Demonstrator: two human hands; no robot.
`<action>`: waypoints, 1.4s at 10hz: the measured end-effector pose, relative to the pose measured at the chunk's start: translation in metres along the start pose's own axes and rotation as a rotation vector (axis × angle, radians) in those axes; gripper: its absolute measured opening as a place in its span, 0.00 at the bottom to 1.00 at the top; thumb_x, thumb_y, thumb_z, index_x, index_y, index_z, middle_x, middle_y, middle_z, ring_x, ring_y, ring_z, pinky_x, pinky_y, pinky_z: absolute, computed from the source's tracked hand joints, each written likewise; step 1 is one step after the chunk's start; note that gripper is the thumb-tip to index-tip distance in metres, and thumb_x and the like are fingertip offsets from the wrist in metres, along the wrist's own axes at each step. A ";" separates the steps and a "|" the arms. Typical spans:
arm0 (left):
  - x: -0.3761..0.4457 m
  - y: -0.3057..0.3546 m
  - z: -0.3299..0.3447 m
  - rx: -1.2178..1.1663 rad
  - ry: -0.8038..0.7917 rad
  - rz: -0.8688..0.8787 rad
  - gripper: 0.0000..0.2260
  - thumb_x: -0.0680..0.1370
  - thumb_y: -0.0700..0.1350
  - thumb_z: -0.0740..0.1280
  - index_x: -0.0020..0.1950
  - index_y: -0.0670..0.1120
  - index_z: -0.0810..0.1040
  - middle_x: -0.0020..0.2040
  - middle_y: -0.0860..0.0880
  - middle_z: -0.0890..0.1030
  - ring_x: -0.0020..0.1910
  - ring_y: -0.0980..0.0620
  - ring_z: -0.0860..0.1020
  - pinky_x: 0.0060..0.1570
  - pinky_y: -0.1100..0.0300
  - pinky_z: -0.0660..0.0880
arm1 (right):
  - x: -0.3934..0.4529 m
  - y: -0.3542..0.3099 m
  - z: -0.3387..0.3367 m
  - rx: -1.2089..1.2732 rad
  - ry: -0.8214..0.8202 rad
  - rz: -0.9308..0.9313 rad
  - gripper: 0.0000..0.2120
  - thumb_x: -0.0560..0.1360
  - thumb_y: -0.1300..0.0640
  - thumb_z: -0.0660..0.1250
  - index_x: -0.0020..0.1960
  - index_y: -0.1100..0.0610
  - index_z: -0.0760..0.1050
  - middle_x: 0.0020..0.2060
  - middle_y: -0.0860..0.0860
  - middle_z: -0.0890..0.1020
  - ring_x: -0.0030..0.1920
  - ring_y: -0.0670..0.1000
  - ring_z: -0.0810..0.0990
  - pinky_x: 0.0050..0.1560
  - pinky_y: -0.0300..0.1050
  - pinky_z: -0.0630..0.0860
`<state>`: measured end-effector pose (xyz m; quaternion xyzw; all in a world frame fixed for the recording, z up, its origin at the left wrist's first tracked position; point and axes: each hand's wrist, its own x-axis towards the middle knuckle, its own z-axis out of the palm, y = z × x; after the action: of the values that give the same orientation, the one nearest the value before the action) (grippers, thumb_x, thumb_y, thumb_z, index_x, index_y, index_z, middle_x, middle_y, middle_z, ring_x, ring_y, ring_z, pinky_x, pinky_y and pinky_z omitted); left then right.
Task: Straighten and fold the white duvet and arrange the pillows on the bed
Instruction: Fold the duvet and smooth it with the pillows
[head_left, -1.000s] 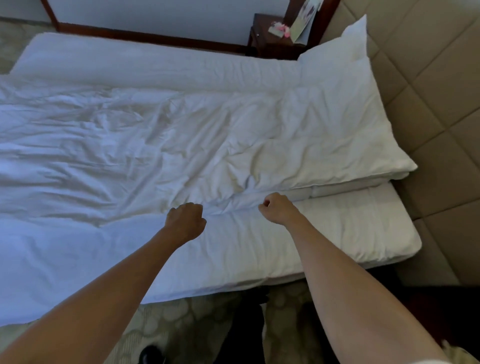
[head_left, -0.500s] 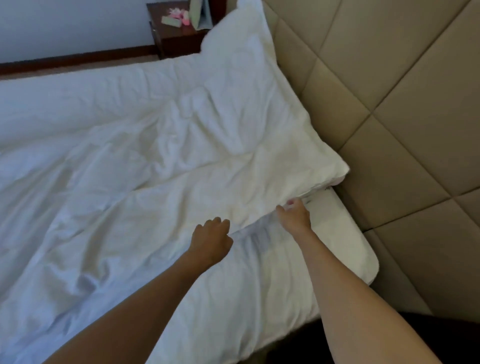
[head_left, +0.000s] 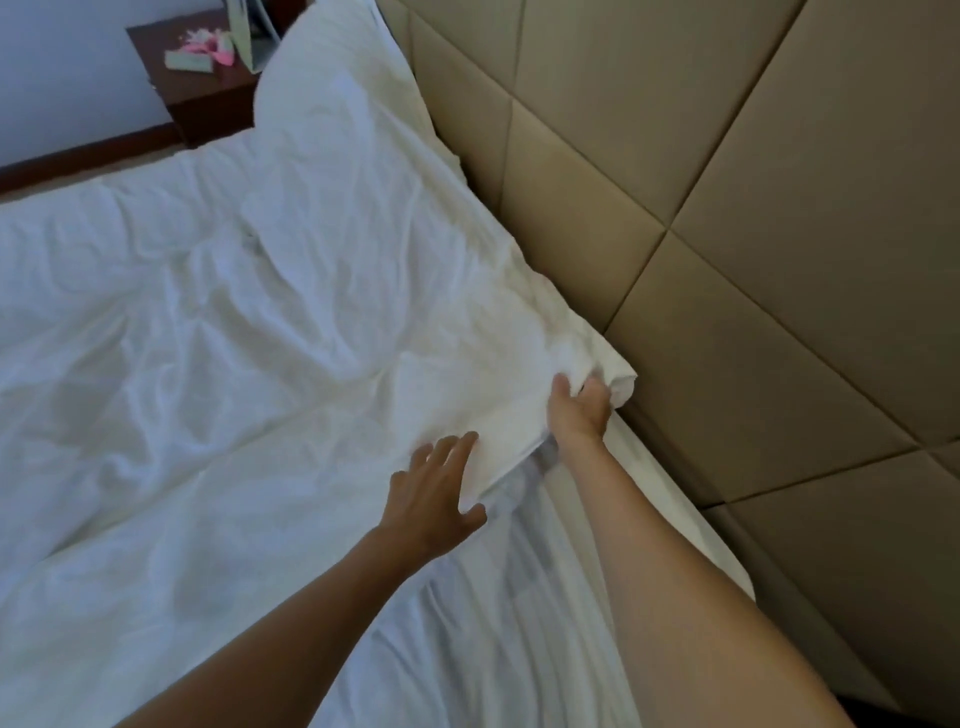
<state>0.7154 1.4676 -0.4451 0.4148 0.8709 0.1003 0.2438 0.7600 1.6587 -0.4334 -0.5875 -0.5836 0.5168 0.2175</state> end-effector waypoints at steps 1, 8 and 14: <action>0.023 0.024 0.005 0.033 0.139 0.069 0.38 0.71 0.67 0.55 0.79 0.53 0.57 0.76 0.52 0.63 0.74 0.47 0.63 0.64 0.46 0.68 | 0.019 -0.007 -0.012 0.067 0.302 -0.247 0.14 0.80 0.61 0.61 0.65 0.62 0.74 0.55 0.53 0.80 0.55 0.51 0.78 0.56 0.42 0.72; 0.095 0.069 -0.104 -0.032 0.368 -0.292 0.45 0.72 0.63 0.70 0.79 0.51 0.47 0.75 0.37 0.58 0.70 0.34 0.64 0.65 0.42 0.66 | -0.068 -0.007 0.058 0.409 -0.363 -0.220 0.25 0.76 0.52 0.68 0.69 0.61 0.70 0.53 0.55 0.83 0.61 0.53 0.79 0.61 0.46 0.73; -0.146 -0.066 -0.130 -0.598 0.825 -0.454 0.19 0.66 0.55 0.69 0.54 0.50 0.75 0.37 0.65 0.73 0.49 0.46 0.81 0.45 0.60 0.68 | -0.170 -0.106 0.143 0.337 -0.687 -0.075 0.23 0.69 0.62 0.74 0.64 0.56 0.76 0.59 0.53 0.82 0.57 0.54 0.82 0.58 0.50 0.79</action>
<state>0.6828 1.3168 -0.3083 0.0558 0.8953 0.4419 0.0051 0.6247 1.4783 -0.3361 -0.3142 -0.5504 0.7639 0.1216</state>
